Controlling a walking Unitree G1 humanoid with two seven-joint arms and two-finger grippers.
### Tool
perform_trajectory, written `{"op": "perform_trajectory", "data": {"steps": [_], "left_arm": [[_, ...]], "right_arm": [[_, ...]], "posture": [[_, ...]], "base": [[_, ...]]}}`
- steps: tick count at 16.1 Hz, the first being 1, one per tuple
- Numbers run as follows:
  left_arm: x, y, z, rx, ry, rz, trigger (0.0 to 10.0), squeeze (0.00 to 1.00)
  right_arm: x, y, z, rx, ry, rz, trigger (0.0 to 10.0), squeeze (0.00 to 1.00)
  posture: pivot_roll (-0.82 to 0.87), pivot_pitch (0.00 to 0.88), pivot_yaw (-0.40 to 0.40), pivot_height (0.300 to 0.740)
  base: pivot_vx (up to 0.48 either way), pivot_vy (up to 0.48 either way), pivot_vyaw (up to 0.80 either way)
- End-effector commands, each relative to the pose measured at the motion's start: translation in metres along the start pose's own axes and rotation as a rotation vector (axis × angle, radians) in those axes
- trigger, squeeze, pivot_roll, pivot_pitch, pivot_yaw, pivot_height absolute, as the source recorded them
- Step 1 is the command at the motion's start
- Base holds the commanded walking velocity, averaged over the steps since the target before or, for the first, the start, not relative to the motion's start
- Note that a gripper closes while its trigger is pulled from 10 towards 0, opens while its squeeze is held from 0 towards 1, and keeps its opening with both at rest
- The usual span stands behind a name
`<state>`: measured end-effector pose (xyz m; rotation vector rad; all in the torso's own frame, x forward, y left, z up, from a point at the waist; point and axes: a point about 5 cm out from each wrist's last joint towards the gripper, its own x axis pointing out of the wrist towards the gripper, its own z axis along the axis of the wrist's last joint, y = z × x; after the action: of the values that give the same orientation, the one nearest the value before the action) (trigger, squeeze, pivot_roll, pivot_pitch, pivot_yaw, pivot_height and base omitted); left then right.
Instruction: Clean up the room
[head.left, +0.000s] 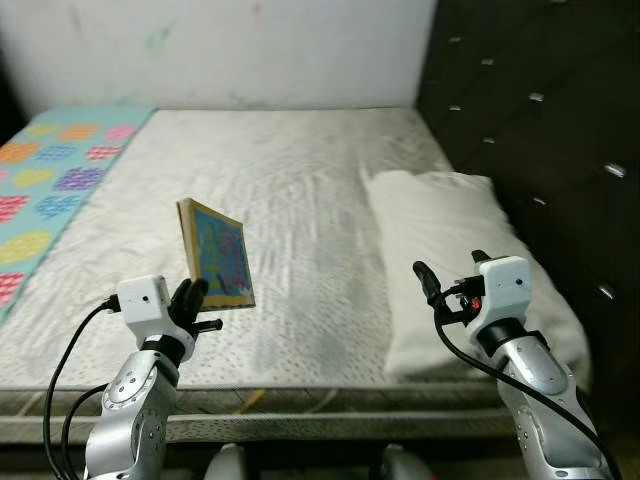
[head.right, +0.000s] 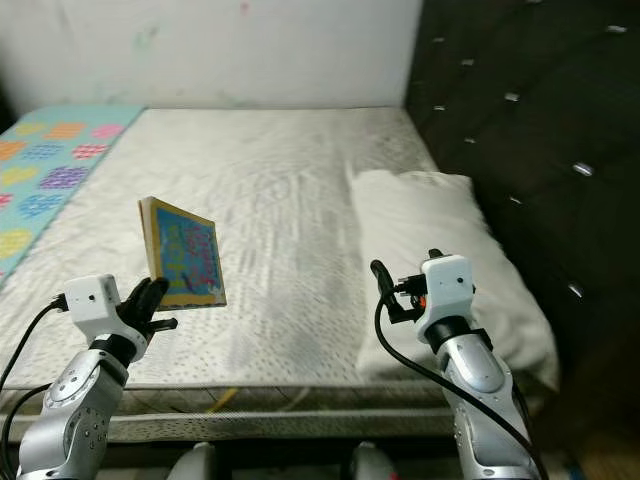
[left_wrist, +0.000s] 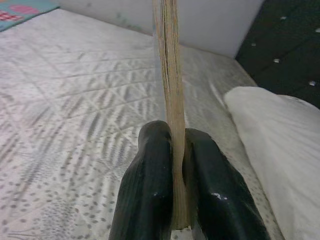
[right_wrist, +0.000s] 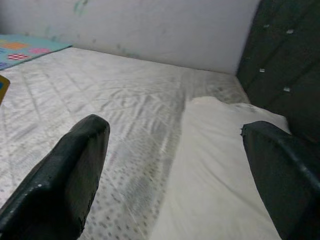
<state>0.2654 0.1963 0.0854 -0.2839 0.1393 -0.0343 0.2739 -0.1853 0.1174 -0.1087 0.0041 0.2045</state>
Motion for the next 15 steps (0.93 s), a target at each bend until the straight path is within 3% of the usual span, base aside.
{"op": "perform_trajectory", "data": {"steps": [1, 9, 15], "left_arm": [[0.0019, -0.0056, 0.0143, 0.008, -0.072, -0.028, 10.0, 0.00], [0.0006, -0.0067, 0.0123, 0.003, -0.072, -0.031, 10.0, 0.00], [0.0030, -0.0077, 0.0086, 0.002, -0.041, -0.014, 10.0, 0.00]], "right_arm": [[0.0019, -0.0042, 0.0032, -0.015, -0.011, -0.004, 10.0, 0.00], [0.0022, -0.0079, 0.0026, -0.045, -0.011, -0.006, 10.0, 0.00], [0.0033, -0.0084, 0.0022, -0.057, -0.013, -0.013, 10.0, 0.00]], "posture": [[-0.21, 0.000, 0.017, 0.655], [-0.21, 0.000, 0.016, 0.655], [-0.21, 0.000, 0.016, 0.655]], "base": [[0.356, 0.000, 0.00], [0.362, 0.000, 0.00], [0.123, 0.000, 0.00]]}}
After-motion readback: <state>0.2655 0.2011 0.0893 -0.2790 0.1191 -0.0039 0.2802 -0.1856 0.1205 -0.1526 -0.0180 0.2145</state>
